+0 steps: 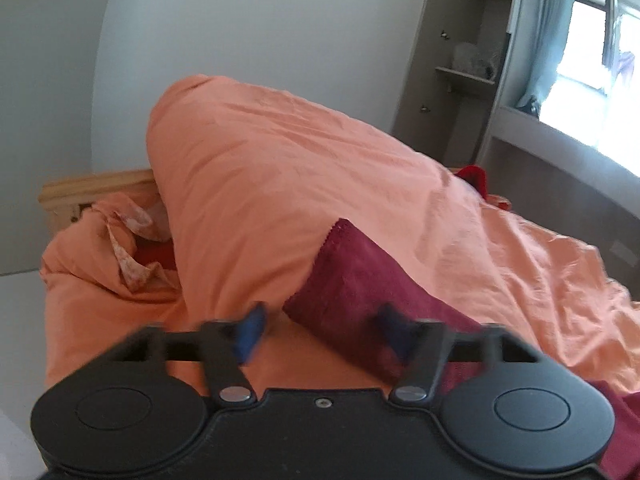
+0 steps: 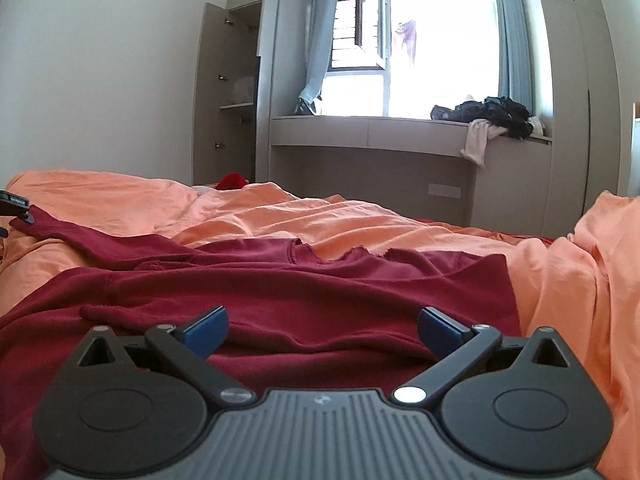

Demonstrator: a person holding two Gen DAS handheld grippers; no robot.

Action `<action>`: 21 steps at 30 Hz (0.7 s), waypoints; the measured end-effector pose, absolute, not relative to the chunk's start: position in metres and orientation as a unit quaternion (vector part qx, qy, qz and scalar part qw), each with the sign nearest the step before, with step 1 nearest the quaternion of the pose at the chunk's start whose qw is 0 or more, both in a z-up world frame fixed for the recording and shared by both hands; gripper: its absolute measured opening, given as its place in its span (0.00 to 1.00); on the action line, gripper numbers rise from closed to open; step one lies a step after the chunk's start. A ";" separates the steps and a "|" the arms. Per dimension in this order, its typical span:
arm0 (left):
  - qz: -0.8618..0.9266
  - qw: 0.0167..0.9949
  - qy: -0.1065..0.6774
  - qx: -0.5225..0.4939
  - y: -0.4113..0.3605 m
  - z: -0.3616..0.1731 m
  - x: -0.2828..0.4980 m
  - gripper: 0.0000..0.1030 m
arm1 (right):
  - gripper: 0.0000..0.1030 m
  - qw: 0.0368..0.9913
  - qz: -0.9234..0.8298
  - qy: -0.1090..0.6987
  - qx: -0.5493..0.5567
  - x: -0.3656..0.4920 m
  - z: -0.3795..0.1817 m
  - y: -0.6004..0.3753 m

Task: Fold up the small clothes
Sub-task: 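Grasp the other sleeve cuff with the left gripper and lift it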

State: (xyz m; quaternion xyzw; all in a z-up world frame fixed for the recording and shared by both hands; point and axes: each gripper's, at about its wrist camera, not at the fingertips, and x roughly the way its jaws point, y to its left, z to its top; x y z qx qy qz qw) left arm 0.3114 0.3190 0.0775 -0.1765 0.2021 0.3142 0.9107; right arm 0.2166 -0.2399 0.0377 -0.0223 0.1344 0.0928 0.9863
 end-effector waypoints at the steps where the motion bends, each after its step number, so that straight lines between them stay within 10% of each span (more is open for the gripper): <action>1: 0.320 0.910 0.199 -0.172 0.315 0.078 0.313 0.46 | 1.00 0.986 0.092 0.136 -0.022 0.216 0.037 -0.242; 6: 0.362 0.908 0.198 -0.072 0.281 0.083 0.324 0.05 | 1.00 0.985 0.086 0.147 -0.022 0.215 0.035 -0.248; 21: 0.207 0.977 0.048 0.025 0.142 0.198 0.316 0.05 | 1.00 0.989 0.061 0.127 0.044 0.193 0.066 -0.285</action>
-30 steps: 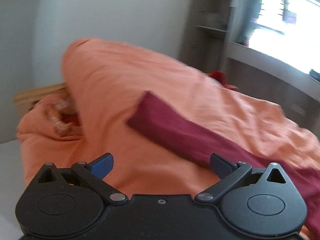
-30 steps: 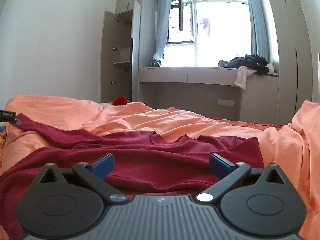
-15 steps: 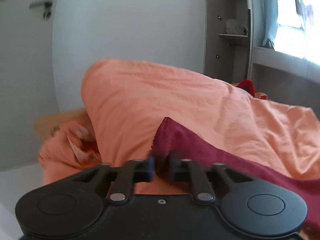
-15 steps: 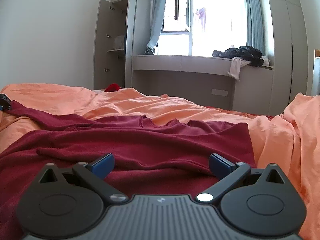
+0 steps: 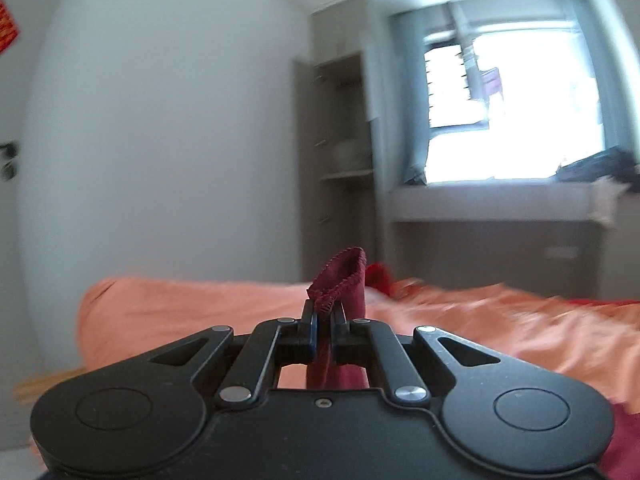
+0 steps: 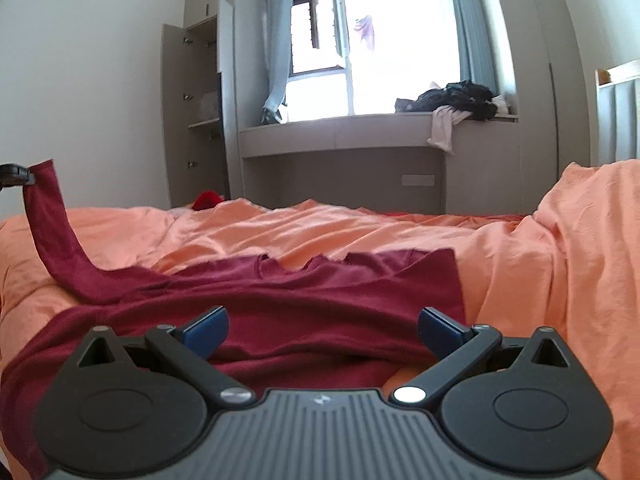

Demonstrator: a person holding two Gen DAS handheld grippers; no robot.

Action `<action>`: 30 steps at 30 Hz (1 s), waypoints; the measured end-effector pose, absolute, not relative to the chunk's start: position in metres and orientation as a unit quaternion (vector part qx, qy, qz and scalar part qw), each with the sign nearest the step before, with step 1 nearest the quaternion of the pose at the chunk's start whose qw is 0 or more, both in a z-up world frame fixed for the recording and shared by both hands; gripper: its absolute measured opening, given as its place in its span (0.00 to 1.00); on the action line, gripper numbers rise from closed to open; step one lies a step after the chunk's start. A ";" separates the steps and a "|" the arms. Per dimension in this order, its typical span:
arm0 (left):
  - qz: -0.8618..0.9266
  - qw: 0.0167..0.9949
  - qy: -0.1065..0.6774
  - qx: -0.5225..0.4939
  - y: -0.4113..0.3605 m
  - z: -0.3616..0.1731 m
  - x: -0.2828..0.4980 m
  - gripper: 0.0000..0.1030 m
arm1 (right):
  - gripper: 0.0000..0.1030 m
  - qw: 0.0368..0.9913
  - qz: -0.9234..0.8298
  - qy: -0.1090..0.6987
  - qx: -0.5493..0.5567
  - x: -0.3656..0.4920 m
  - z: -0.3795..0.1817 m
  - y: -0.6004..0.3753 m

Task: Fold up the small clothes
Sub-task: 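Grasp the other sleeve cuff with the left gripper and lift it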

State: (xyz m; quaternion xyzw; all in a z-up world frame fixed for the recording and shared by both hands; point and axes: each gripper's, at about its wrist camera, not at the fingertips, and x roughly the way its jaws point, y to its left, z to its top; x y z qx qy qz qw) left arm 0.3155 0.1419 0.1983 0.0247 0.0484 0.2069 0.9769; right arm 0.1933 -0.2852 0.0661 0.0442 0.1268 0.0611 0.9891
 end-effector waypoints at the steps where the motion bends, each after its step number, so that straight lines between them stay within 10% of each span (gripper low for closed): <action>1: 0.185 0.982 0.039 0.028 0.127 0.203 0.312 0.05 | 1.00 0.990 0.058 0.123 0.045 0.192 0.069 -0.287; 12: -0.052 0.995 0.000 0.089 -0.030 0.190 0.263 0.05 | 1.00 0.994 -0.005 0.101 0.036 0.186 0.082 -0.310; 30: -0.278 0.937 0.194 0.091 -0.118 0.041 0.223 0.19 | 1.00 0.990 -0.040 0.116 0.076 0.204 0.082 -0.342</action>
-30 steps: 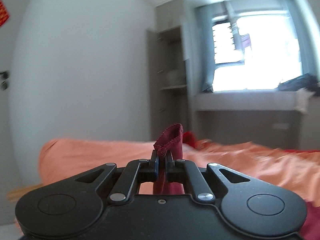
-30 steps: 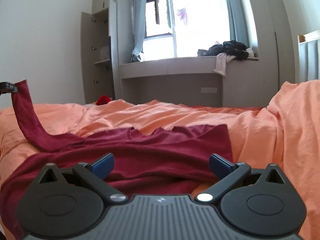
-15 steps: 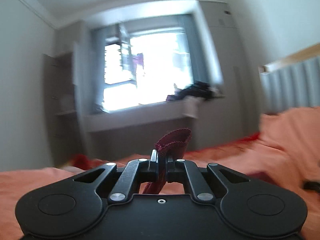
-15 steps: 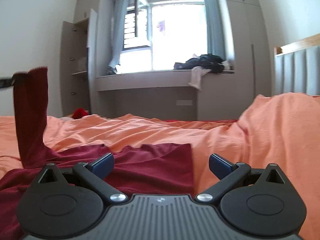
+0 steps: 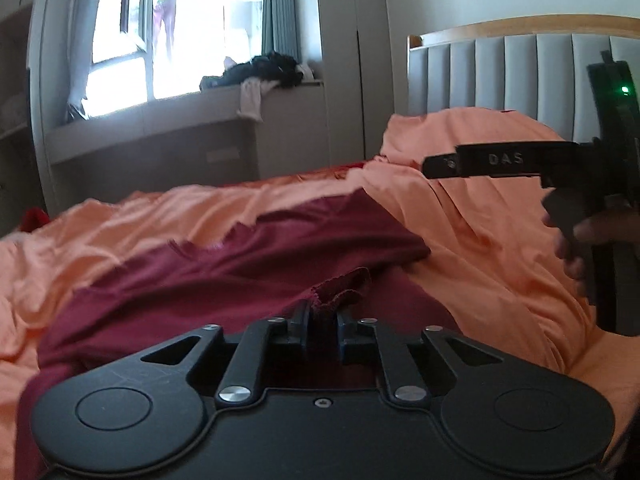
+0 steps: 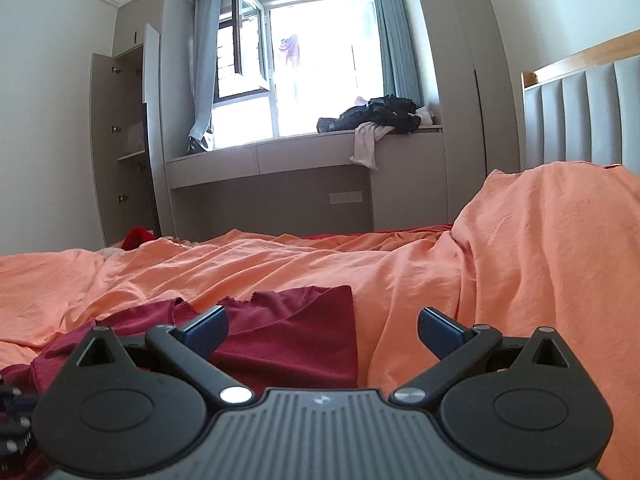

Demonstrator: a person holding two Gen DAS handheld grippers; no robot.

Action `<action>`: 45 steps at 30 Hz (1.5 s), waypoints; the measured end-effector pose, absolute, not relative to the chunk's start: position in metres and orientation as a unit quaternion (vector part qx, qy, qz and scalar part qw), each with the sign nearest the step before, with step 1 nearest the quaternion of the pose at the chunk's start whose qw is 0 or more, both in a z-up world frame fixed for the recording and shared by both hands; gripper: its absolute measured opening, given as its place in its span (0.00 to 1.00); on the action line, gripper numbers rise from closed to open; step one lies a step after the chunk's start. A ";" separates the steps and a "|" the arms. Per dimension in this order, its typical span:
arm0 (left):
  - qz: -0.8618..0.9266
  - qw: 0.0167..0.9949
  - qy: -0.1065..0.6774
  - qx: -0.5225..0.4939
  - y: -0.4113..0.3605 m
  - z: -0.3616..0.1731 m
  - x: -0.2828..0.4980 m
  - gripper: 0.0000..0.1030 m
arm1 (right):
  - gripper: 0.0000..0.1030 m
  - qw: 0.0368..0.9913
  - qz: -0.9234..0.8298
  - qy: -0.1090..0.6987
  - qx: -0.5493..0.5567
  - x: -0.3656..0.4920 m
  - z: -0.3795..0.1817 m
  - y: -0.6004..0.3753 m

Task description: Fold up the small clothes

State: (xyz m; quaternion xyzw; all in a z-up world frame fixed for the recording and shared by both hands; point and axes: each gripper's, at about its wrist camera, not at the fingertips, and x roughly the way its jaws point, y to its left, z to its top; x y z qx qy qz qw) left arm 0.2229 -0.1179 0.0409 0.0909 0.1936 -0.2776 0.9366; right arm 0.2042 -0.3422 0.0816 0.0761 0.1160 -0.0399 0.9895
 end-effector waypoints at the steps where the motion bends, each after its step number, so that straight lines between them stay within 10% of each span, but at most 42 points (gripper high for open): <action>1: -0.284 0.934 0.198 0.089 -0.115 0.040 0.224 0.22 | 1.00 0.989 -0.036 0.120 0.078 0.206 0.080 -0.340; 5: -0.287 0.934 0.190 0.090 -0.102 0.052 0.212 0.59 | 1.00 0.988 -0.020 0.133 0.078 0.210 0.076 -0.329; 11: -0.246 0.947 0.186 0.093 -0.066 0.078 0.216 0.77 | 1.00 0.985 0.007 0.161 0.059 0.217 0.062 -0.310; 31: 0.005 0.946 0.321 -0.039 0.102 0.054 0.399 0.78 | 1.00 0.985 0.068 0.154 0.020 0.213 0.035 -0.253; 34: -0.004 0.930 0.358 -0.081 0.109 0.044 0.420 0.53 | 1.00 0.984 0.075 0.159 0.008 0.214 0.033 -0.248; 37: -0.030 0.920 0.375 -0.115 0.116 0.036 0.426 0.03 | 1.00 0.983 0.081 0.162 0.002 0.215 0.030 -0.245; 45: 0.029 0.936 0.340 -0.087 0.105 0.043 0.420 0.01 | 1.00 0.976 0.080 0.198 -0.032 0.218 0.017 -0.237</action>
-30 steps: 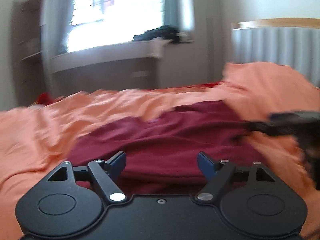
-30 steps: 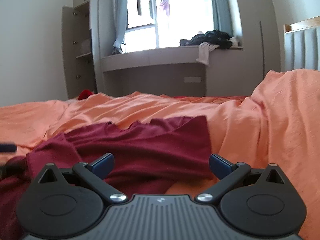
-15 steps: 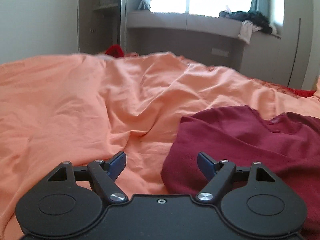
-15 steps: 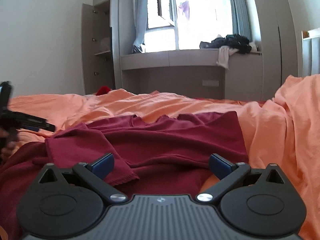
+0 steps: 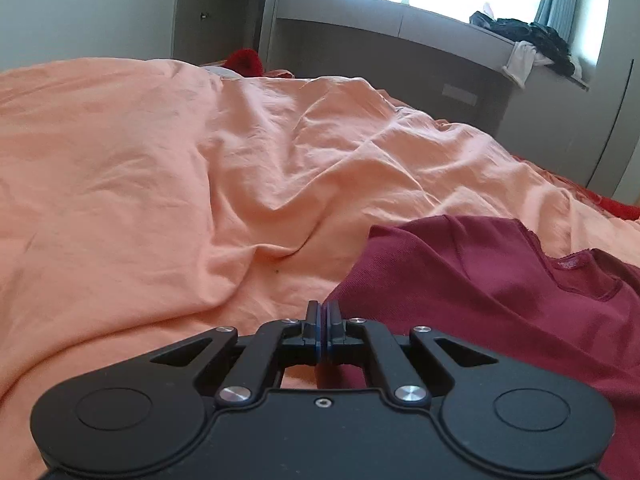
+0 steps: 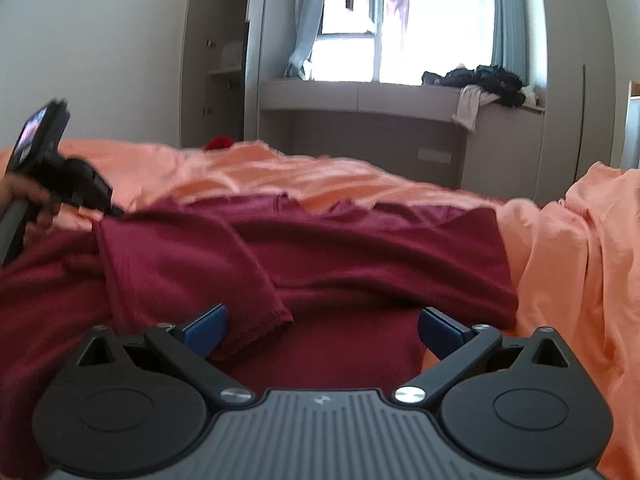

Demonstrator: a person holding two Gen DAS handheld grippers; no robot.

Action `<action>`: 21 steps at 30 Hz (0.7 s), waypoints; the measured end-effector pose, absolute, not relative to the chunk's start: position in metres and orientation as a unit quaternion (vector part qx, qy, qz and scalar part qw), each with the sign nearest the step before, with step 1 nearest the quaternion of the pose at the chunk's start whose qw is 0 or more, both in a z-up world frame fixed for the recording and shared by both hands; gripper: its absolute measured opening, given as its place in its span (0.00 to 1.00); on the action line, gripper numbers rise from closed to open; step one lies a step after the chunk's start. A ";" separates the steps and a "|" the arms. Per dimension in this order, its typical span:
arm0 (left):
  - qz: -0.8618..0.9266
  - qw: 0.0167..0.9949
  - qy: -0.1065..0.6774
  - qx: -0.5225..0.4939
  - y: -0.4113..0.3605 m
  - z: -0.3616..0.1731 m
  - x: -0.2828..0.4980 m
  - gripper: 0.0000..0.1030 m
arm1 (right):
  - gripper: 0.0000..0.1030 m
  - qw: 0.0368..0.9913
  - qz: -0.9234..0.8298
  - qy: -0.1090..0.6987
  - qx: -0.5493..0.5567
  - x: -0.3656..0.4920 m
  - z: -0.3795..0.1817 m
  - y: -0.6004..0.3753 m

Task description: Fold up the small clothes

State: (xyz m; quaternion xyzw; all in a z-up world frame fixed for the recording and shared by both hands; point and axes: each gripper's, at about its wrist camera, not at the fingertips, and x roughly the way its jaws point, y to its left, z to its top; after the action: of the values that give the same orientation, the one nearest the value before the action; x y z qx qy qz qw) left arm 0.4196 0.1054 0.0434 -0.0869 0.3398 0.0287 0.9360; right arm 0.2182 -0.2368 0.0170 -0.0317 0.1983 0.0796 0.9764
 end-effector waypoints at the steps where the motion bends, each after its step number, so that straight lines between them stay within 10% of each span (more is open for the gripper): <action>1: 0.032 0.933 0.348 -0.086 0.104 0.042 0.421 0.02 | 1.00 0.977 0.080 0.197 -0.034 0.217 0.015 -0.237; 21: -0.001 0.965 0.261 -0.035 0.076 0.080 0.295 0.92 | 1.00 0.984 0.069 0.162 0.002 0.211 0.030 -0.268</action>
State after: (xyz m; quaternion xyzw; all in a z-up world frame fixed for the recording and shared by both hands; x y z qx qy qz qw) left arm 0.2946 0.0758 0.0804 -0.0348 0.2612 -0.0010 0.9647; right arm 0.2113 -0.2682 0.0300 0.0017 0.1622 0.0686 0.9844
